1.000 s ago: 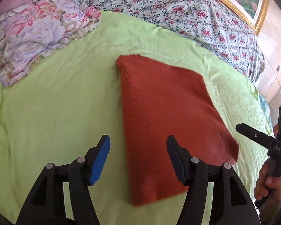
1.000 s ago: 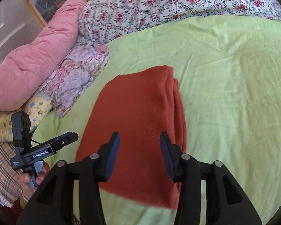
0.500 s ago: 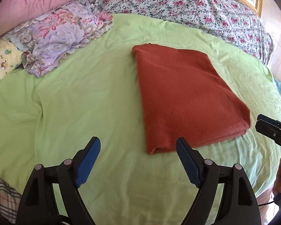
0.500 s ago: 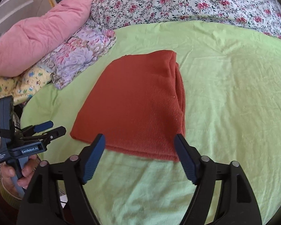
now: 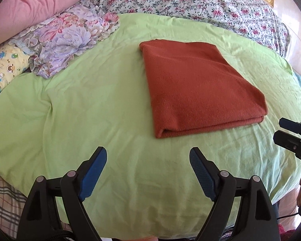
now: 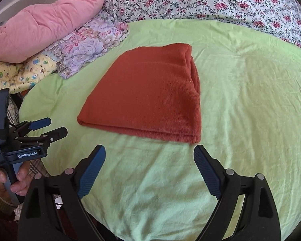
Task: Fold small clothes
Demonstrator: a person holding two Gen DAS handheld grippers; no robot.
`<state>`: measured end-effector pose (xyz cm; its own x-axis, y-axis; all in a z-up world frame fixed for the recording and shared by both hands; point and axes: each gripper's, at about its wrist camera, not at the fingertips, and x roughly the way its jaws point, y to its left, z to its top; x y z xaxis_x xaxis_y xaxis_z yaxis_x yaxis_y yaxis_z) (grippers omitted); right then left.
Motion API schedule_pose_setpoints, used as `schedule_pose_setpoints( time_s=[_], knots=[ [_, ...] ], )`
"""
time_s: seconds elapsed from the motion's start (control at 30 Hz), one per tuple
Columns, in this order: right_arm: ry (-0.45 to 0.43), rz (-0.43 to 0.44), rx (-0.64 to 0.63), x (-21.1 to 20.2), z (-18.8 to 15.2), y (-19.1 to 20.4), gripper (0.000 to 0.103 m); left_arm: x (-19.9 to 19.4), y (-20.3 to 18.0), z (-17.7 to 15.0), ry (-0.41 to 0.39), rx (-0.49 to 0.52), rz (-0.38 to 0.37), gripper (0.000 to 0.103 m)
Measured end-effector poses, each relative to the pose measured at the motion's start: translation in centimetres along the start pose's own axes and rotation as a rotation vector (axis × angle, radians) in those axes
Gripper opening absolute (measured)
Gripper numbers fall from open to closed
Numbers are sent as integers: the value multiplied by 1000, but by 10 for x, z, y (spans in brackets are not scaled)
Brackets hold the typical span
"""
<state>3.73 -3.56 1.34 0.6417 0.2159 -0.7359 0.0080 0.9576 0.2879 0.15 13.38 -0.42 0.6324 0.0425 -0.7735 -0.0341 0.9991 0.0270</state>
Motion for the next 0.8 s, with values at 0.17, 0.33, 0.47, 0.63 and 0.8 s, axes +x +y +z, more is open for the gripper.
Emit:
schedule_pose_setpoints(
  time_s=[0.17,0.33,0.47,0.63,0.8],
  knots=[
    [9,3,0,3,-2,5,90,-3,-5,1,-18,17,5,86],
    [3,5,-12,6,2,12,91,-2,-9,6,-25,27,-7,89],
    [15,-10,-9,13,7,10,93,2,-12,10,-23,48,4,90],
    [31,-23,4,21,15,6,93,8,-15,15,-14,75,37,90],
    [24,-23,23,25,22,1,93,10,-16,20,-20,94,63,90]
  ],
)
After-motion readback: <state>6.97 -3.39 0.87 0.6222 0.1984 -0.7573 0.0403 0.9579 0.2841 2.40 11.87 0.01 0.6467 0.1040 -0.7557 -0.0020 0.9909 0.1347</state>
